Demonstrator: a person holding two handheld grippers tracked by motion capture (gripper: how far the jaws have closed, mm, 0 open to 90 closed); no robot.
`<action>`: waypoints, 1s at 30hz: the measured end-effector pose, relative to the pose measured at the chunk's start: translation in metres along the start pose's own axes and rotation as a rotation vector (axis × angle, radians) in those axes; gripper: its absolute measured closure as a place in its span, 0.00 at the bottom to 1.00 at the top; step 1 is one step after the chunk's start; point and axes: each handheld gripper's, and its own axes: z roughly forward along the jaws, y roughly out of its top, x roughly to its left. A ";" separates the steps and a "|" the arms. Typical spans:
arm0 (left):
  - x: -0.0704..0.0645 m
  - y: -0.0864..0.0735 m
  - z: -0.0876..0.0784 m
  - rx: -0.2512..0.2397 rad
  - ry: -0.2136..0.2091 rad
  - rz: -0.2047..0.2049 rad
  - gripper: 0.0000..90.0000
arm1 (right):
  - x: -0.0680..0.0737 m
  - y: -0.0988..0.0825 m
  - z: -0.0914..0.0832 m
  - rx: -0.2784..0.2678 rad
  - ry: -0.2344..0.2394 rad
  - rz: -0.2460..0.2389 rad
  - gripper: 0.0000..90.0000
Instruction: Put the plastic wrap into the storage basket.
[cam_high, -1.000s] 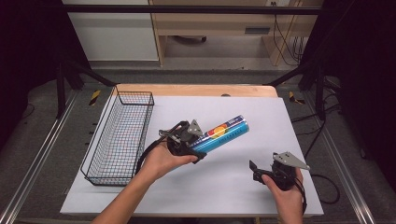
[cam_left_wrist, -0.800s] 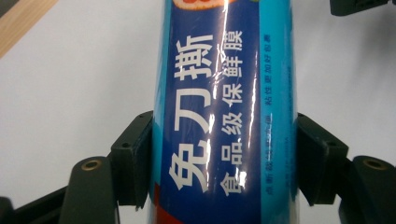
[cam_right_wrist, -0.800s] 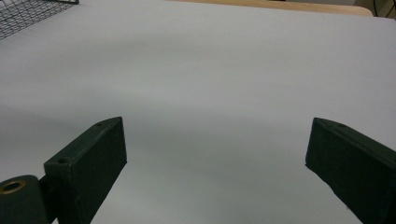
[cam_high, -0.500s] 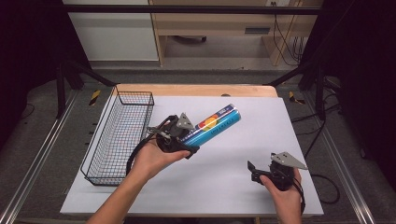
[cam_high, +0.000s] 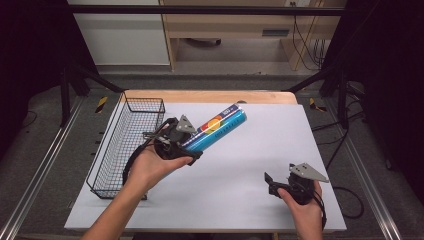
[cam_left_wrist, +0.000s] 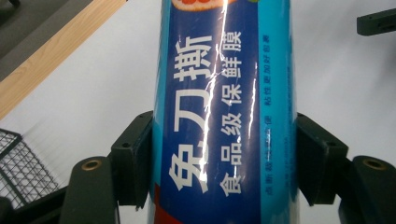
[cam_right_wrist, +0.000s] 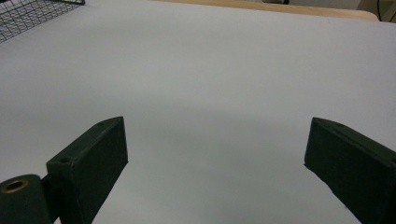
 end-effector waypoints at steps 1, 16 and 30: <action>0.002 -0.002 -0.006 0.011 0.005 0.000 0.35 | 0.001 0.000 0.000 0.001 0.000 0.003 0.07; 0.027 -0.028 -0.050 0.020 0.090 -0.067 0.35 | 0.000 -0.002 -0.001 -0.006 -0.021 0.008 0.07; 0.019 -0.055 -0.055 0.064 0.127 -0.076 0.35 | 0.012 0.001 0.001 -0.003 0.029 -0.044 0.07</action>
